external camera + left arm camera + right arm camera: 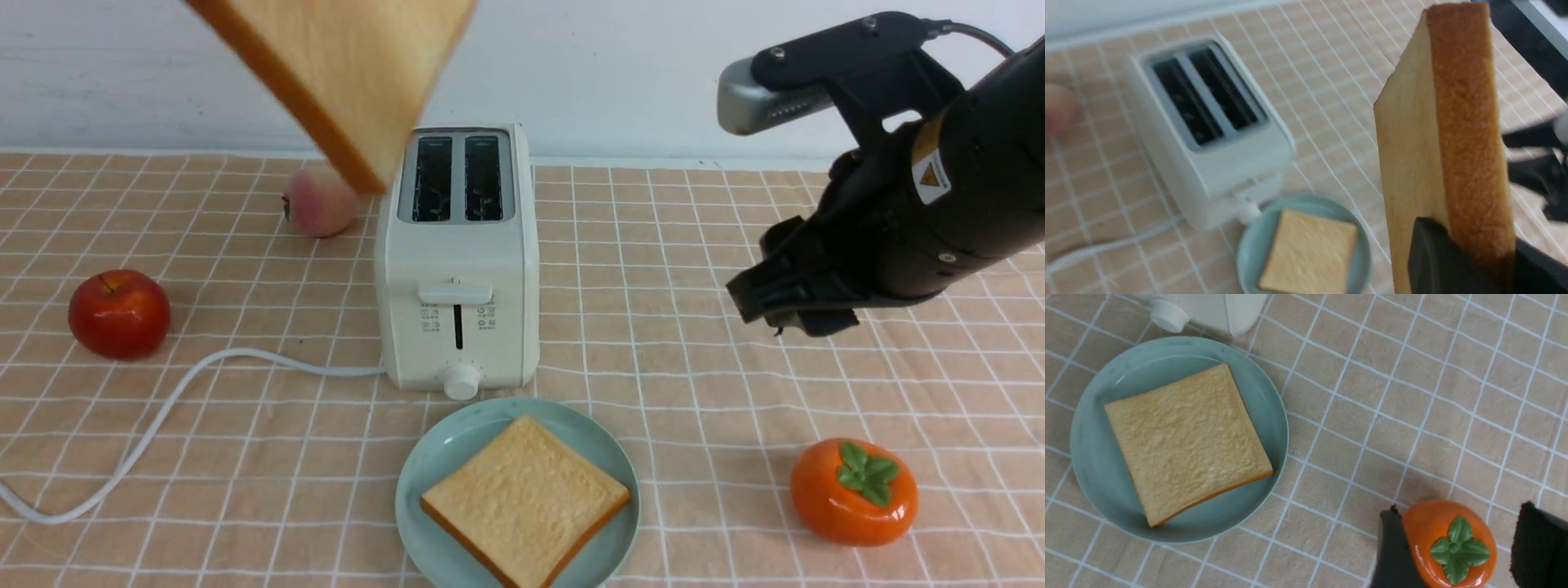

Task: Take toasted bread from bread machine on light coffee tablecloth place on plate.
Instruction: 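Place the slice of bread on the plate with the left gripper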

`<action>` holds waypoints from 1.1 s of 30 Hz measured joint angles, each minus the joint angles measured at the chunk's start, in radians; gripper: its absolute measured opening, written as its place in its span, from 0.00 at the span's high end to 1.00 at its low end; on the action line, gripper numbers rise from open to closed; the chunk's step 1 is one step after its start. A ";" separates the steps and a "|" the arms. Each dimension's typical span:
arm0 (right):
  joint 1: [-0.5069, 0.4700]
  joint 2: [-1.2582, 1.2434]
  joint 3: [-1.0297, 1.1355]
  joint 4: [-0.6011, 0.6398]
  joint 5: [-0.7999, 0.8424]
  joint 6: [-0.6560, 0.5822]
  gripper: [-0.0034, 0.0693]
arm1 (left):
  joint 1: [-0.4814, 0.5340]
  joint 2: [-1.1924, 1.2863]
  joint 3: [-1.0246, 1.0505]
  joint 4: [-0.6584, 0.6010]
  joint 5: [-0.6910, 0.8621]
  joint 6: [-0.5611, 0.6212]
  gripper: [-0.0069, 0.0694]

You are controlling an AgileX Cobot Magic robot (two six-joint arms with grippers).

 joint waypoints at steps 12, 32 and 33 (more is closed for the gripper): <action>0.000 0.000 0.000 0.000 0.005 0.002 0.42 | 0.000 0.109 0.723 -0.556 -0.397 0.556 0.81; 0.000 0.000 0.000 0.000 0.034 0.029 0.42 | 0.000 0.278 0.743 -0.560 -0.697 0.506 0.05; 0.000 0.000 0.000 0.000 0.035 0.029 0.42 | 0.000 0.253 0.743 -0.520 -0.719 0.484 0.04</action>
